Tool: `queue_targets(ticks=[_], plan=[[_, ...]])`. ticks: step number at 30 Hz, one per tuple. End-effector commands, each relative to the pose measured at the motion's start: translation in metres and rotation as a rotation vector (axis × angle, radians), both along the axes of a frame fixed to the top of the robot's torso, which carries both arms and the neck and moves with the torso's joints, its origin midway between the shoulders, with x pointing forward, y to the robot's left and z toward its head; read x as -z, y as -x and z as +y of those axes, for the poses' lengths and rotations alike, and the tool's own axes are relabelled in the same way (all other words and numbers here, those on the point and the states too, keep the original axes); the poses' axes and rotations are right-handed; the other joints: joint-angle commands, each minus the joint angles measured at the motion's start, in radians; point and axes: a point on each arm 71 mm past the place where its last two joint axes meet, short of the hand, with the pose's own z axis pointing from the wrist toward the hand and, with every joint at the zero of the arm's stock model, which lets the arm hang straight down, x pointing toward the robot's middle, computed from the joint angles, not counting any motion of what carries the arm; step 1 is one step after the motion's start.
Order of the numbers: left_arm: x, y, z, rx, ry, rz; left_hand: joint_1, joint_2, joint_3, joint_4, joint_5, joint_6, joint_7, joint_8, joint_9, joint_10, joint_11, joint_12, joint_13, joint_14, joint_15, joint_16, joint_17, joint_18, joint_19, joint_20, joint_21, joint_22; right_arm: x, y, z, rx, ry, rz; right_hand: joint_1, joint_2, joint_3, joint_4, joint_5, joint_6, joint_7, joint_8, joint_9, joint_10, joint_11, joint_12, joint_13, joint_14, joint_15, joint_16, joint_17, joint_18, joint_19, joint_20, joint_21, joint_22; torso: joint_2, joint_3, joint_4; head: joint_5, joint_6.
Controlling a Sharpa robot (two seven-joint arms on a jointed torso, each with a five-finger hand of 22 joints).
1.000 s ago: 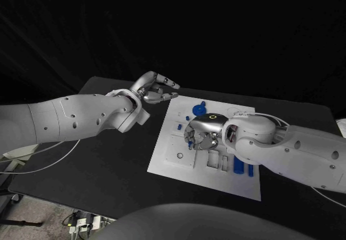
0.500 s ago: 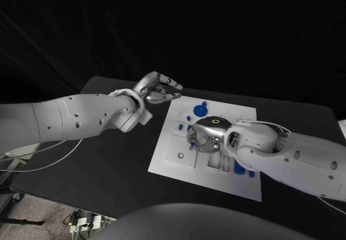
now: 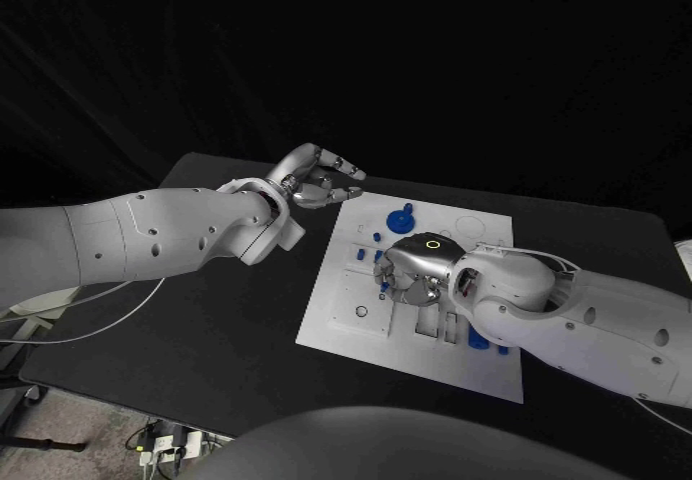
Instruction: Assemble the parts on the task board
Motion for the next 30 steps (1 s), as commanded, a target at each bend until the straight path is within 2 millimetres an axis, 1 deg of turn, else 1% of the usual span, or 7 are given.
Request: queue_targets(ticks=[1, 4, 12, 20, 24, 25, 30], plan=[[0.0003, 0.0002, -0.0025, 0.019, 0.000, 0.009, 0.002, 0.010, -0.006, -0.001, 0.004, -0.001, 0.008, -0.006, -0.002, 0.000, 0.009, 0.005, -0.001, -0.009, 0.001, -0.003, -0.001, 0.012, -0.004, 0.001, -0.006, 0.174, 0.0013, 0.0006, -0.0004, -0.003, -0.002, -0.016, -0.001, -0.009, 0.007, -0.002, -0.003, 0.003, 0.000, -0.004, 0.000, 0.008, -0.002, -0.003, -0.001, 0.006, 0.003, 0.000, 0.001, -0.007, -0.007, -0.001, -0.002, 0.140, -0.001, -0.0011, -0.0003, 0.004, 0.000], [0.0005, 0.0001, -0.0023, 0.019, -0.001, 0.011, 0.002, 0.010, -0.006, -0.001, 0.004, -0.001, 0.008, -0.006, -0.002, 0.000, 0.009, 0.005, -0.001, -0.009, 0.001, -0.003, -0.001, 0.012, -0.004, 0.001, -0.006, 0.174, 0.0028, 0.0009, -0.0011, -0.001, -0.001, -0.010, -0.001, -0.009, 0.008, -0.002, -0.004, 0.003, 0.000, -0.004, -0.001, 0.008, -0.002, -0.004, -0.001, 0.006, 0.003, 0.000, 0.001, -0.007, -0.006, -0.001, -0.001, 0.140, 0.000, -0.0015, -0.0023, 0.006, 0.000], [0.0014, -0.0004, -0.0021, 0.019, -0.003, 0.015, 0.002, 0.010, -0.006, -0.001, 0.003, -0.001, 0.009, -0.006, -0.002, 0.000, 0.010, 0.005, -0.001, -0.010, 0.001, -0.004, -0.002, 0.012, -0.006, 0.002, -0.009, 0.173, 0.0052, 0.0018, -0.0027, 0.004, -0.005, -0.002, 0.000, -0.008, 0.008, -0.003, -0.005, 0.004, 0.000, -0.005, -0.002, 0.008, -0.002, -0.004, -0.002, 0.007, 0.002, 0.001, 0.001, -0.007, -0.006, -0.001, -0.001, 0.140, -0.001, -0.0019, -0.0016, 0.004, 0.000], [0.0026, -0.0010, -0.0014, 0.017, -0.005, 0.021, 0.002, 0.010, -0.006, -0.001, 0.003, -0.001, 0.009, -0.006, -0.002, 0.000, 0.010, 0.005, -0.001, -0.010, 0.001, -0.004, -0.002, 0.012, -0.006, 0.002, -0.009, 0.173, 0.0065, 0.0035, -0.0025, 0.003, -0.010, 0.004, 0.000, -0.008, 0.008, -0.003, -0.005, 0.004, 0.000, -0.005, -0.002, 0.008, -0.002, -0.004, -0.002, 0.007, 0.002, 0.001, 0.001, -0.007, -0.006, -0.001, -0.001, 0.140, -0.001, -0.0011, -0.0014, 0.004, 0.000], [0.0032, -0.0012, -0.0014, 0.017, -0.006, 0.024, 0.002, 0.010, -0.006, -0.001, 0.003, -0.001, 0.009, -0.006, -0.002, -0.001, 0.010, 0.006, -0.001, -0.011, 0.001, -0.005, -0.004, 0.012, -0.006, 0.002, -0.010, 0.173, 0.0075, 0.0040, -0.0019, 0.003, -0.014, 0.006, 0.000, -0.008, 0.009, -0.003, -0.005, 0.004, 0.000, -0.005, -0.002, 0.008, -0.002, -0.004, -0.002, 0.007, 0.002, 0.001, 0.001, -0.007, -0.006, -0.001, -0.001, 0.141, -0.001, -0.0018, -0.0019, 0.003, 0.000], [0.0033, -0.0013, -0.0015, 0.018, -0.007, 0.025, 0.002, 0.010, -0.006, -0.001, 0.003, -0.001, 0.010, -0.006, -0.002, -0.001, 0.010, 0.006, -0.001, -0.011, 0.001, -0.005, -0.004, 0.013, -0.006, 0.002, -0.010, 0.173, 0.0080, 0.0042, -0.0018, 0.003, -0.015, 0.007, 0.001, -0.008, 0.009, -0.003, -0.005, 0.005, 0.000, -0.006, -0.003, 0.009, -0.002, -0.004, -0.002, 0.007, 0.002, 0.001, 0.001, -0.007, -0.005, -0.001, 0.001, 0.141, -0.001, -0.0016, -0.0010, 0.003, 0.000], [0.0038, -0.0014, -0.0015, 0.018, -0.008, 0.028, 0.002, 0.010, -0.006, -0.001, 0.003, -0.001, 0.010, -0.006, -0.002, -0.001, 0.010, 0.006, -0.001, -0.011, 0.001, -0.005, -0.004, 0.013, -0.006, 0.002, -0.010, 0.173, 0.0097, 0.0046, -0.0014, 0.005, -0.017, 0.010, 0.001, -0.008, 0.009, -0.003, -0.005, 0.005, 0.000, -0.006, -0.003, 0.009, -0.002, -0.004, -0.002, 0.007, 0.002, 0.001, 0.001, -0.007, -0.005, -0.001, 0.001, 0.141, -0.001, -0.0015, -0.0007, 0.005, 0.000]])
